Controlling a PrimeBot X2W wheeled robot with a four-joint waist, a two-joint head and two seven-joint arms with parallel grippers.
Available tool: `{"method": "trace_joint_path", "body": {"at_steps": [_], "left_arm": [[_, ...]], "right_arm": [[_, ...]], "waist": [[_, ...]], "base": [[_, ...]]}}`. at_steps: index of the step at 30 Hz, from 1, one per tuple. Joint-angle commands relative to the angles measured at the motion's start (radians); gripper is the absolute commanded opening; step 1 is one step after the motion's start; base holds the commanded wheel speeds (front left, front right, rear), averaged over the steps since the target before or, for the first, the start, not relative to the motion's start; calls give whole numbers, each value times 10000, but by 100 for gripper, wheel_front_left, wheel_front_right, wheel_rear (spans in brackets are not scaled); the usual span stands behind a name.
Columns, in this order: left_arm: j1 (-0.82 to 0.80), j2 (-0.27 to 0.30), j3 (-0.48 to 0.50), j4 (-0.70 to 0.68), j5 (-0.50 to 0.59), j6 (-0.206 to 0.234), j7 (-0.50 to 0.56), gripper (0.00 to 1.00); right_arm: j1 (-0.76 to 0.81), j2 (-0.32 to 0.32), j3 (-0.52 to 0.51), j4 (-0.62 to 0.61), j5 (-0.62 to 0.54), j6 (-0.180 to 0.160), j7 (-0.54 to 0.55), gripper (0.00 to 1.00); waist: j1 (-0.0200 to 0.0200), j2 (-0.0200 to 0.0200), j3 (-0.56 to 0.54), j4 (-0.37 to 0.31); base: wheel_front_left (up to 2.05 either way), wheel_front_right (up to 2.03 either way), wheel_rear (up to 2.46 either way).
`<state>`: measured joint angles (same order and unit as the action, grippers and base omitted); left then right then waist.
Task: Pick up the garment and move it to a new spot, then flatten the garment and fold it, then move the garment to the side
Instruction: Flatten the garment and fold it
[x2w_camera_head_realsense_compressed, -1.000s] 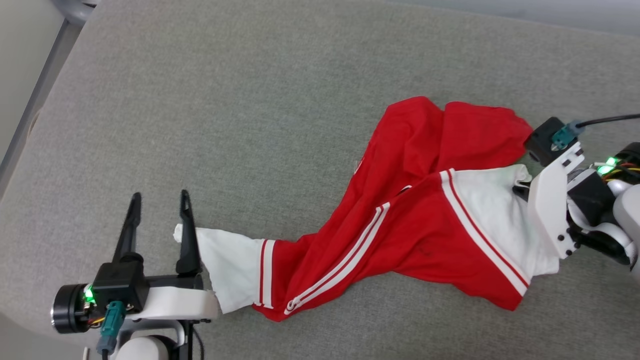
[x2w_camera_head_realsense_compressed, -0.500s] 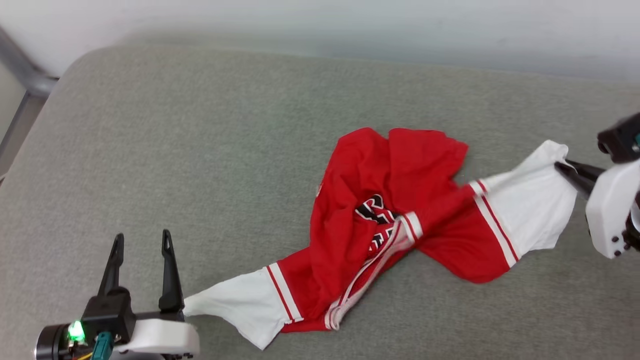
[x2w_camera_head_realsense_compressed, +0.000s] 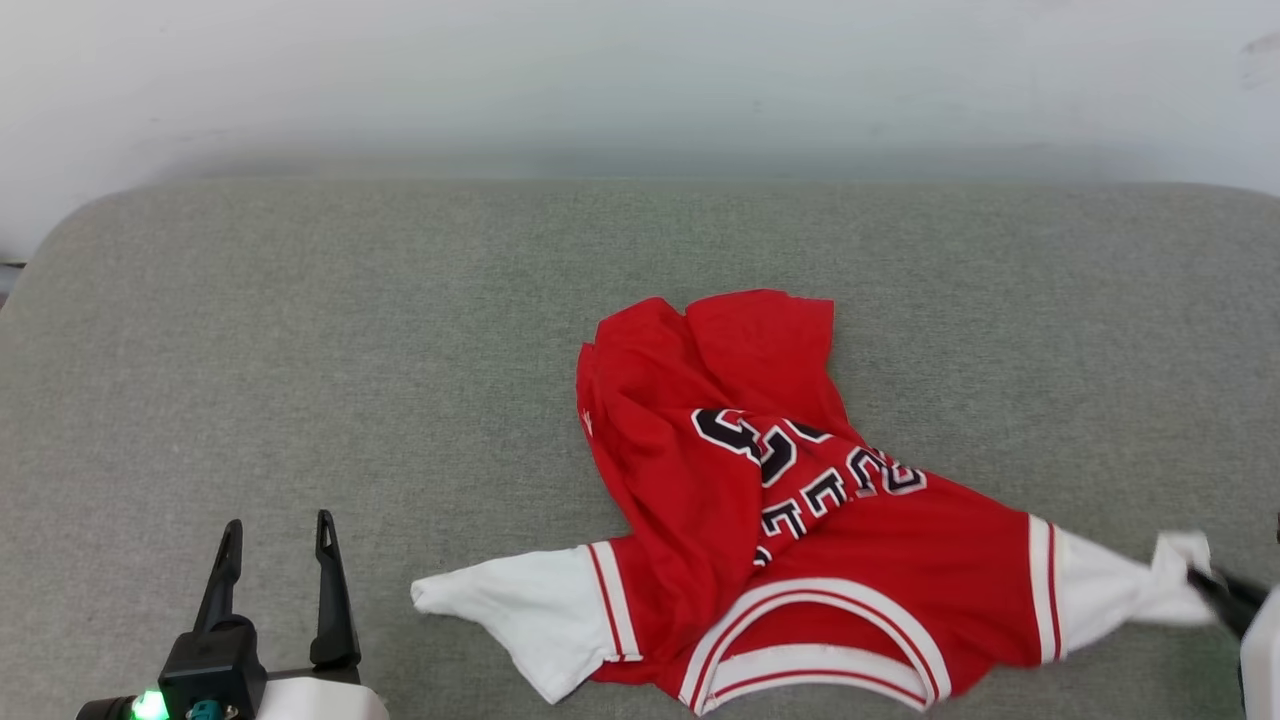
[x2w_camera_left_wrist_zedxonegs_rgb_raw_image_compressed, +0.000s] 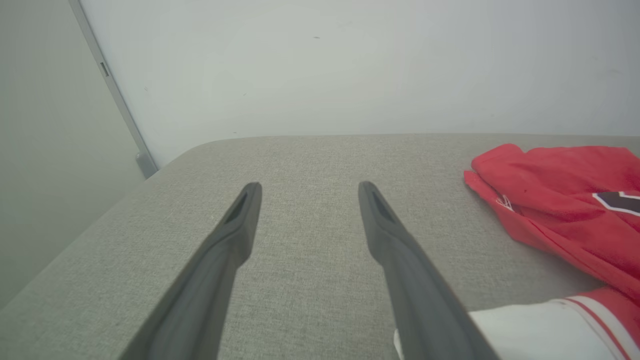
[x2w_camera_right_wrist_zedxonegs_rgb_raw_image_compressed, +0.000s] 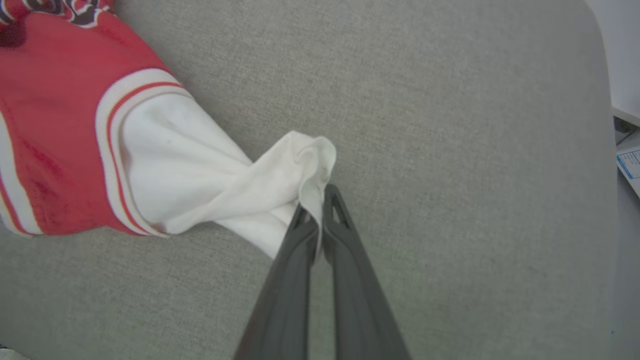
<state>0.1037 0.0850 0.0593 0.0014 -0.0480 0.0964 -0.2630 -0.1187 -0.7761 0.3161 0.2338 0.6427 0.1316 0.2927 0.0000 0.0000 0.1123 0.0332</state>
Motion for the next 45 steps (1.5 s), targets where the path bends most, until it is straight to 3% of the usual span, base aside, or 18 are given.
{"method": "trace_joint_path", "body": {"at_steps": [1, 7, 13, 14, 15, 16, 23, 32, 39, 45], "left_arm": [[108, -7, 22, 20, 41, -57, -22, 100], [15, -42, 21, 107, 132, -139, -22, 100], [23, -58, 52, 167, 192, -198, -23, 100], [38, -58, 74, 174, 197, -206, -23, 100], [59, -62, 91, 182, 199, -208, -23, 100], [85, -65, 119, 189, 202, -209, -23, 100], [210, -74, 113, 201, 288, -235, -23, 100], [170, -91, -49, 83, 373, -263, -23, 100], [-205, -106, -188, -28, 398, -306, -23, 100], [-609, -154, -432, -38, 378, -330, -23, 100]], "right_arm": [[447, 169, -284, 115, -126, -18, 16, 0], [2111, 923, -866, 958, -152, -18, 227, 0], [2872, 1268, -962, 1760, -204, -20, 127, 0], [2832, 1352, -1101, 1756, -131, -20, -68, 24], [2714, 1410, -1292, 1725, -120, -20, -285, 79], [2568, 1398, -1472, 1656, -209, -21, -505, 100], [1780, 1568, -2893, 398, -1113, -17, -1664, 100], [527, 2011, -3766, -2875, -2127, -17, -1062, 100], [-1463, 2355, -1706, -4625, -1983, -15, 419, 100], [-3524, 2384, 1047, -4431, -1620, -15, 1844, 100]], "waist": [[0, 0, -52, -79], [0, 0, -75, -66], [0, 0, -74, -6], [0, 0, -83, -12], [0, 0, -101, -28], [0, 0, -124, -44], [0, 0, -384, -55], [0, 0, -354, 221], [0, 0, 109, 704], [0, 0, 639, 1246]], "base": [[0, 0, 0], [0, 0, 0], [0, 0, 0], [0, 0, 0], [0, 0, 0], [0, 0, 0], [0, 0, 0], [0, 0, 0], [0, 0, 0], [0, 0, 0]]}}
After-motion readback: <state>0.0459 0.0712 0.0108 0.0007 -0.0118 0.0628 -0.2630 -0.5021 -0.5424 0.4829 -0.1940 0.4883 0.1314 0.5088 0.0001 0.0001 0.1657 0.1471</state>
